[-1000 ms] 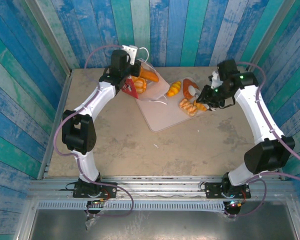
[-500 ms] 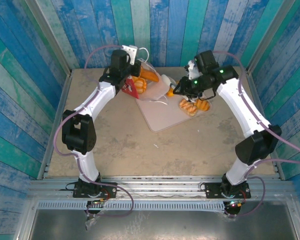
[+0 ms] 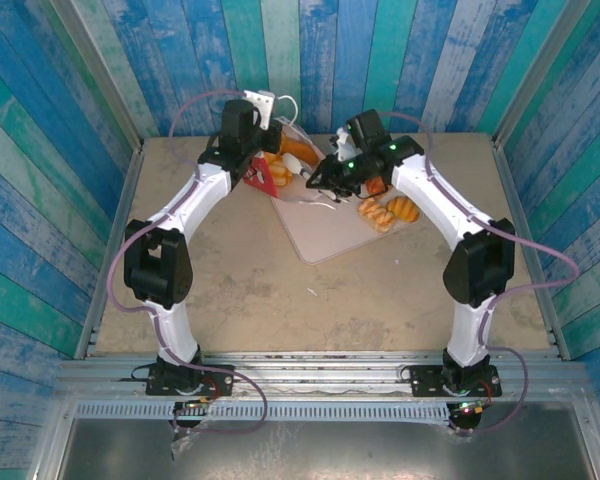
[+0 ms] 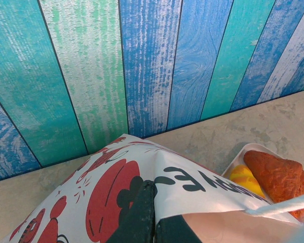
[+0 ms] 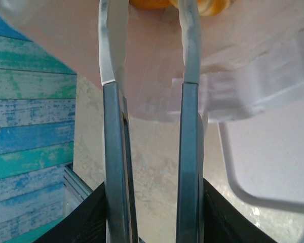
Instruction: Take the fake bread out of the paper bag
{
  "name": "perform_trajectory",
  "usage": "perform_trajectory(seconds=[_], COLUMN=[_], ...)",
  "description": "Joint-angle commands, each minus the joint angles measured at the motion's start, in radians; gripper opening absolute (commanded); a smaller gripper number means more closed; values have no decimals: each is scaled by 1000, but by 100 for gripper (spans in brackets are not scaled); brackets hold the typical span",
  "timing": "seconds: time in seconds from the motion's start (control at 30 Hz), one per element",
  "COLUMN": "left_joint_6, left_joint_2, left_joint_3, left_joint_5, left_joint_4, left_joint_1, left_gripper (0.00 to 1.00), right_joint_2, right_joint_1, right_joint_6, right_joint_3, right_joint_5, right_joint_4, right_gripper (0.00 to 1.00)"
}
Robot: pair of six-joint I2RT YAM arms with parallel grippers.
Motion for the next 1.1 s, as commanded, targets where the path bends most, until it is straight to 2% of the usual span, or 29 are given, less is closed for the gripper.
perform_trajectory(seconds=[0.0,0.47,1.07], left_joint_6=[-19,-5,-8], left_joint_2=[19,28,31], left_joint_3=[-7,6,0], left_joint_5=[33,31,41], left_joint_4=[-9,-30,-29], left_joint_1=[-5,-4,-4], left_gripper=[0,0,0], right_joint_2=[38,142,230], right_joint_1=[8,13,18], right_joint_6=[51,126,151], right_joint_3=[57,110,183], right_joint_5=[-31,-56,-67], right_joint_4=[89,196,192], right_gripper=[43,46,49])
